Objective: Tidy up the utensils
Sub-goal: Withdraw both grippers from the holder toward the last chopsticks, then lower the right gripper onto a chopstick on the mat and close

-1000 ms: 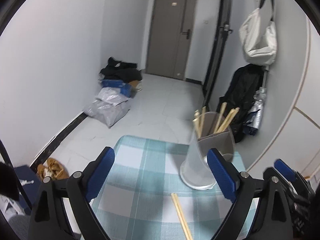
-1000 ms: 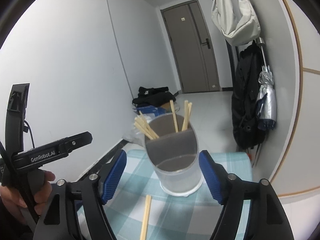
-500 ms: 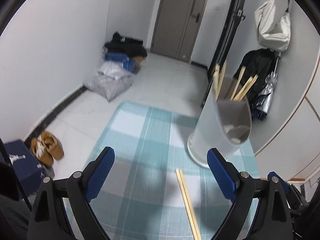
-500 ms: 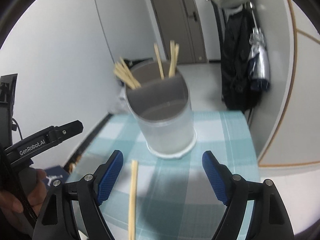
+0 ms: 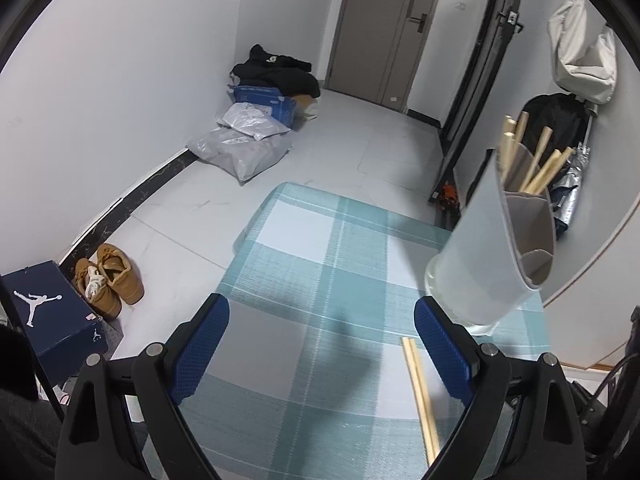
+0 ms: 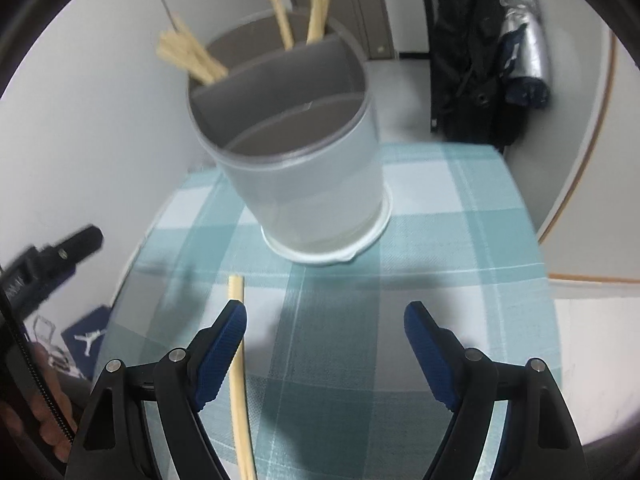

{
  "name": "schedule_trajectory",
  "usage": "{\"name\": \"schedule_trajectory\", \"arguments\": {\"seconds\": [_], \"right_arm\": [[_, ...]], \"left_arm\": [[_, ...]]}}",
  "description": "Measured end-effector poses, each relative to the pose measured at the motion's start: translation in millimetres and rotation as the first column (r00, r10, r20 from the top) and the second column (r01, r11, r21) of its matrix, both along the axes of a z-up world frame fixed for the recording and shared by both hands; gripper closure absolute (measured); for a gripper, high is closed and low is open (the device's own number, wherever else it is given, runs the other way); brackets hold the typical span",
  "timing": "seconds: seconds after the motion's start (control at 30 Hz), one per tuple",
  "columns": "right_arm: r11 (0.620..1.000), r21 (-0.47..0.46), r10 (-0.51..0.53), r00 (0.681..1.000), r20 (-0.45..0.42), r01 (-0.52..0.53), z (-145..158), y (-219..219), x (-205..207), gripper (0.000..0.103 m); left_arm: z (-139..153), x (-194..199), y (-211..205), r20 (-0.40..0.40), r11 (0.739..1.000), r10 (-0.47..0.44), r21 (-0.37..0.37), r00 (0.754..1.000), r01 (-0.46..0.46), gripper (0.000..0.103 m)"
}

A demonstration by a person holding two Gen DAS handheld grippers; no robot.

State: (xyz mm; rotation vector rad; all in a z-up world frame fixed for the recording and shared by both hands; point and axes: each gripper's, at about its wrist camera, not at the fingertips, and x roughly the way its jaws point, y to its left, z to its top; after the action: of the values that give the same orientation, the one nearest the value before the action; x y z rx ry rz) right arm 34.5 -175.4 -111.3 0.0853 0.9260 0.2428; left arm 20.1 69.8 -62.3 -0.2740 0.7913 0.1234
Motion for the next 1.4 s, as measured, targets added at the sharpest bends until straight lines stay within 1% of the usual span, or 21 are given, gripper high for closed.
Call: {"name": "schedule_trajectory", "arguments": {"seconds": [0.07,0.13,0.17,0.23,0.3,0.43,0.47,0.53,0.63,0.77,0.87,0.93,1.0,1.07,1.13,1.2,1.33,1.4], "right_arm": [[1.000,-0.020,0.023,1.000,-0.015,-0.023,-6.1,7.6,4.1,0.023],[0.997,-0.053,0.053,0.998,-0.034,-0.055,-12.5,18.0,7.5,0.025],[0.995,-0.063,0.072,0.997,-0.042,-0.074,-15.6,22.8,9.0,0.030],[0.990,-0.084,0.109,0.992,-0.060,-0.114,-21.7,31.6,11.7,0.032],[0.984,-0.107,0.138,0.988,-0.069,-0.145,-25.8,40.8,11.9,0.039],[0.973,-0.137,0.176,0.981,-0.082,-0.186,-31.8,52.6,12.5,0.043],[0.970,-0.150,0.181,0.980,-0.086,-0.192,-33.5,55.2,12.8,0.046],[0.964,-0.171,0.191,0.979,-0.077,-0.202,-34.4,59.5,12.1,0.048],[0.952,-0.207,0.215,0.974,-0.065,-0.224,-34.1,65.7,9.7,0.059],[0.936,-0.251,0.239,0.969,-0.058,-0.246,-35.3,70.2,6.8,0.072],[0.935,-0.244,0.249,0.966,-0.066,-0.258,-35.5,73.2,8.5,0.075],[0.934,-0.241,0.255,0.964,-0.069,-0.265,-35.1,73.1,10.0,0.080],[0.934,-0.232,0.259,0.963,-0.079,-0.271,-33.6,70.9,11.2,0.090],[0.936,-0.214,0.266,0.959,-0.096,-0.281,-33.4,69.9,13.5,0.095],[0.935,-0.198,0.277,0.954,-0.117,-0.296,-32.1,66.8,12.7,0.096],[0.931,-0.196,0.286,0.949,-0.131,-0.308,-31.8,64.7,9.9,0.097],[0.905,-0.233,0.326,0.932,-0.159,-0.356,-29.5,62.5,-2.4,0.097],[0.891,-0.252,0.343,0.924,-0.170,-0.377,-28.1,62.6,-6.3,0.097]], "left_arm": [[-1.3,0.8,2.8,-0.004,1.000,0.012,-0.005,1.000,-0.012,0.011],[-2.1,1.5,5.8,-0.008,1.000,0.022,-0.006,1.000,-0.022,0.011],[-3.5,2.1,7.4,-0.012,1.000,0.023,-0.007,1.000,-0.023,0.011],[-4.6,2.6,9.9,-0.018,1.000,0.027,-0.007,0.999,-0.027,0.011],[-5.1,2.9,13.0,-0.016,0.999,0.034,-0.004,0.999,-0.035,0.011],[-5.7,3.6,16.0,-0.016,0.999,0.047,0.007,0.999,-0.047,0.011],[-5.7,3.0,16.6,-0.013,0.998,0.054,0.013,0.998,-0.054,0.011],[-5.1,2.8,19.1,-0.008,0.998,0.065,0.015,0.998,-0.065,0.011],[-2.7,3.7,25.0,-0.005,0.995,0.100,0.014,0.995,-0.100,0.011],[-1.6,6.1,31.8,-0.008,0.994,0.106,-0.013,0.994,-0.107,0.011],[-1.7,7.5,32.0,-0.012,0.994,0.114,-0.004,0.993,-0.114,0.011],[-1.9,8.4,31.1,-0.017,0.995,0.103,-0.012,0.995,-0.103,0.011],[-2.3,10.7,30.8,-0.030,0.996,0.079,-0.033,0.996,-0.080,0.011],[-2.1,10.8,31.2,-0.034,0.996,0.079,-0.029,0.996,-0.080,0.011],[-2.0,11.1,31.0,-0.031,0.997,0.070,-0.029,0.997,-0.071,0.011],[-0.6,10.7,30.5,-0.026,0.997,0.075,-0.013,0.997,-0.075,0.011],[4.2,8.2,28.4,0.001,0.997,0.073,0.004,0.997,-0.073,0.011],[6.3,7.5,28.9,0.009,0.996,0.086,0.010,0.996,-0.087,0.011]]}}
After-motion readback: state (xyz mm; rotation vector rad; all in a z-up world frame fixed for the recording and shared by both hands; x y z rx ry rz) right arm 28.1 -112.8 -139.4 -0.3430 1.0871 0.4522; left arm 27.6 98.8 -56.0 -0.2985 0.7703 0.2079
